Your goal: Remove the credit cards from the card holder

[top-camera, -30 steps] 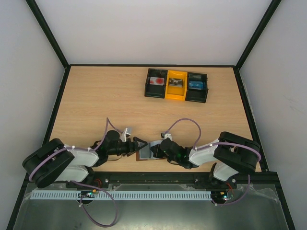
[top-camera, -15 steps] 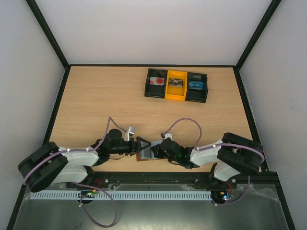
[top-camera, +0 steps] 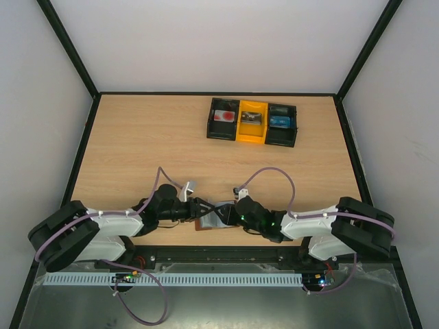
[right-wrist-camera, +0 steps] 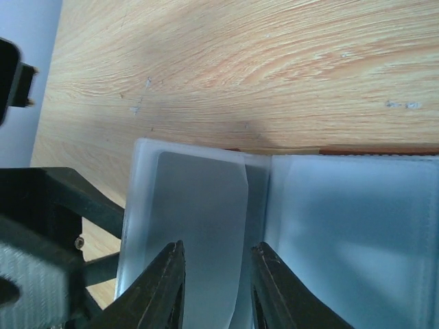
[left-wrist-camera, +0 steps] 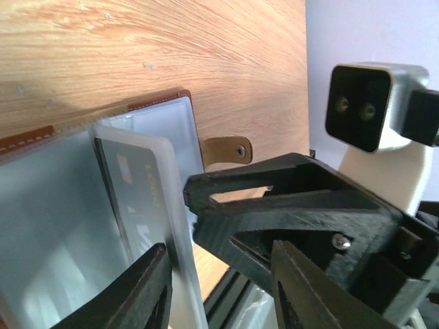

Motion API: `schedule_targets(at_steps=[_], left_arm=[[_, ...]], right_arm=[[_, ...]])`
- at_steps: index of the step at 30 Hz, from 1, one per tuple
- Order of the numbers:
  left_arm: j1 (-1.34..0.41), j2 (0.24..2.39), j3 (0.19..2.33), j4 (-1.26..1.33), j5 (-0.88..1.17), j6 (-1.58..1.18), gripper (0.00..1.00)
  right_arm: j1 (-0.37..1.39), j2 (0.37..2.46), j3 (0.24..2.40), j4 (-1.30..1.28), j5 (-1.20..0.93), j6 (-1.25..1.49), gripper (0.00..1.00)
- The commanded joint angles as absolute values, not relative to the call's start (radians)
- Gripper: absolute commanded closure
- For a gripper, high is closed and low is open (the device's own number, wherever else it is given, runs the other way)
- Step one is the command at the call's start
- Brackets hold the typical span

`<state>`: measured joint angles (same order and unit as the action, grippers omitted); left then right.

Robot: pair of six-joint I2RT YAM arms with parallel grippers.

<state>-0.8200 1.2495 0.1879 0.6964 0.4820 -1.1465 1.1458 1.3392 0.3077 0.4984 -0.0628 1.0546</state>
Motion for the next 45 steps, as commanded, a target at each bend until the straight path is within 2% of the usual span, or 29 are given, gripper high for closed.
schedule_targets(at_steps=[1,4,11,13,15,18,32,36,39,45], left_arm=[[-0.825,1.284,0.202,0.718,0.461,-1.134,0.64],[-0.826,1.309,0.199,0.743,0.467,-1.138,0.74],[-0.828,1.333,0.193,0.792,0.477,-1.151,0.88],[-0.828,1.332,0.191,0.803,0.476,-1.153,0.86],[-0.829,1.329,0.191,0.809,0.474,-1.153,0.80],[-0.830,1.328,0.195,0.808,0.472,-1.150,0.79],[-0.837,1.358,0.199,0.837,0.477,-1.146,0.96],[-0.841,1.381,0.202,0.868,0.487,-1.152,0.97],[-0.850,1.394,0.212,0.862,0.485,-1.149,0.86],[-0.858,1.395,0.224,0.838,0.470,-1.139,0.86]], right_arm=[[1.153,1.297,0.282,0.485,-0.062,1.043,0.72],[1.152,1.289,0.279,0.480,-0.063,1.042,0.72],[1.152,1.261,0.253,0.484,-0.057,1.054,0.71],[1.151,1.253,0.251,0.478,-0.054,1.054,0.70],[1.152,1.247,0.249,0.473,-0.053,1.054,0.70],[1.153,1.233,0.245,0.472,-0.050,1.056,0.70],[1.153,1.201,0.234,0.455,-0.025,1.055,0.70],[1.153,1.195,0.225,0.459,-0.024,1.057,0.70],[1.153,1.198,0.217,0.470,-0.026,1.060,0.70],[1.152,1.203,0.210,0.469,-0.017,1.061,0.70]])
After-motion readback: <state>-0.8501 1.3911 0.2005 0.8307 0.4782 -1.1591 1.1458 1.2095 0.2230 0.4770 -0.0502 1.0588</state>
